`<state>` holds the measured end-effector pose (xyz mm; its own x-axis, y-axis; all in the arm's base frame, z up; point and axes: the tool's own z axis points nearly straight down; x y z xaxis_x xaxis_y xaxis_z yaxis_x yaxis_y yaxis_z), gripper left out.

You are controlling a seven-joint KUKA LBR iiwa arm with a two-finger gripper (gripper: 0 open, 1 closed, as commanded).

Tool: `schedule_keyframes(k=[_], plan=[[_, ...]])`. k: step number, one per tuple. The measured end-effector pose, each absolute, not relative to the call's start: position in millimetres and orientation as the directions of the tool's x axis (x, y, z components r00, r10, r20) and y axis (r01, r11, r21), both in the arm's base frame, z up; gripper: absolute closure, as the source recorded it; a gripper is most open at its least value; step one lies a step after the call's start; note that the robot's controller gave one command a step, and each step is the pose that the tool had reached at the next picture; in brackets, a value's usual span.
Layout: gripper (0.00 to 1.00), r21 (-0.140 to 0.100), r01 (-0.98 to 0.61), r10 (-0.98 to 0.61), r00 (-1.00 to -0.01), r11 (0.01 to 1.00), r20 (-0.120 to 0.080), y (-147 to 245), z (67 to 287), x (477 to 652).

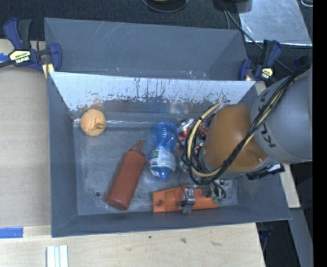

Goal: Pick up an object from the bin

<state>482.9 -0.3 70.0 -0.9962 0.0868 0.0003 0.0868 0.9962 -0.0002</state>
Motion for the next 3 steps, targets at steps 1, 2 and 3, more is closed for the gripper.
schedule_keyframes(k=[1, 2, 3], plan=[[0.00, -0.002, -0.021, -0.021, -1.000, 1.000, -0.008, -51, 70, 482.7], [1.00, 0.001, 0.086, 0.086, -0.996, 0.996, -0.005, 0, 72, 484.7], [1.00, 0.001, 0.086, 0.086, -0.996, 0.996, -0.005, 0, 72, 484.8]])
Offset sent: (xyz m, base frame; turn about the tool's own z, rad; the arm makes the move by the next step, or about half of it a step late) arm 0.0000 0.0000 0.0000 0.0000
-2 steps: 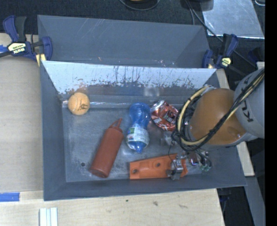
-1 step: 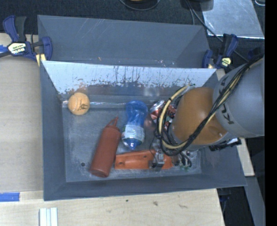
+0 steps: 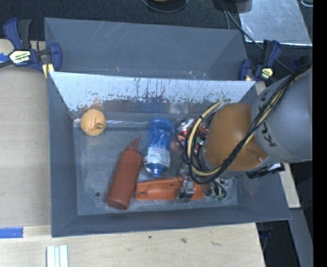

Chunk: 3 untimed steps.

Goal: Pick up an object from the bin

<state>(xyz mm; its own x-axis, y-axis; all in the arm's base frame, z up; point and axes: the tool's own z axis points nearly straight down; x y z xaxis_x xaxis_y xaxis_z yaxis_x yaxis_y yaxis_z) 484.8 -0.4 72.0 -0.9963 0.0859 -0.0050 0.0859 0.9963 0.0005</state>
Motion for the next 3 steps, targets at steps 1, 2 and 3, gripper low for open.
schedule_keyframes(k=[1, 2, 3], plan=[[1.00, 0.000, 0.086, 0.086, -0.996, 0.996, -0.004, -1, 74, 484.2], [1.00, 0.000, 0.086, 0.086, -0.996, 0.996, -0.003, -1, 82, 483.6], [1.00, 0.000, 0.086, 0.086, -0.996, 0.996, -0.001, -1, 90, 483.2]])
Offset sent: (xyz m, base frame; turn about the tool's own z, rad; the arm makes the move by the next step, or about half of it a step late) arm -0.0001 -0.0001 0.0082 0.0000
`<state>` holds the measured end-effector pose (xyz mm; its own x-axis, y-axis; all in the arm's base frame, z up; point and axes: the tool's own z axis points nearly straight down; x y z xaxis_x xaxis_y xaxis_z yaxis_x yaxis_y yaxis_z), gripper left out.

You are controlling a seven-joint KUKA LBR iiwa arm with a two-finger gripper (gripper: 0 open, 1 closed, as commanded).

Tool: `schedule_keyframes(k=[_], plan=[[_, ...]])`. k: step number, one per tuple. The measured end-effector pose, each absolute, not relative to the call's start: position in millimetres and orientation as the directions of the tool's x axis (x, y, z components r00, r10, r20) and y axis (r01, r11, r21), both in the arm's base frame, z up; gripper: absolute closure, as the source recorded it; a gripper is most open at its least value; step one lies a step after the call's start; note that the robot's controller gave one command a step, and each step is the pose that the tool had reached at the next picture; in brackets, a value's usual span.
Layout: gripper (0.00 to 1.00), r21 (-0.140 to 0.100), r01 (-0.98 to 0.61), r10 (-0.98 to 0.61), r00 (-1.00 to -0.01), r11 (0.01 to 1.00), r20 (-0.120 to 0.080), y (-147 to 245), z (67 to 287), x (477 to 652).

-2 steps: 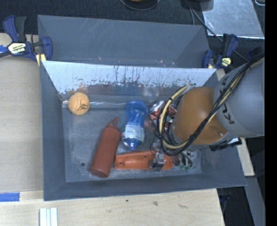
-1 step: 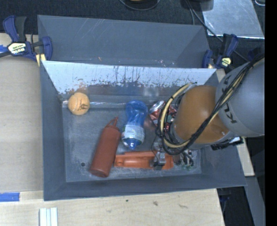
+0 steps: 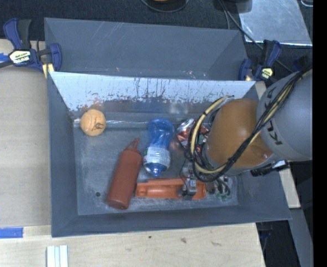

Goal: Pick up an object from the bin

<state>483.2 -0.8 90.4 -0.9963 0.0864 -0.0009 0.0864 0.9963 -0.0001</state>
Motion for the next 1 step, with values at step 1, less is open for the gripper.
schedule_keyframes(k=[1], plan=[[1.00, 0.000, 0.086, 0.086, -0.996, 0.996, -0.003, -0.8, 101.5, 483.4]])
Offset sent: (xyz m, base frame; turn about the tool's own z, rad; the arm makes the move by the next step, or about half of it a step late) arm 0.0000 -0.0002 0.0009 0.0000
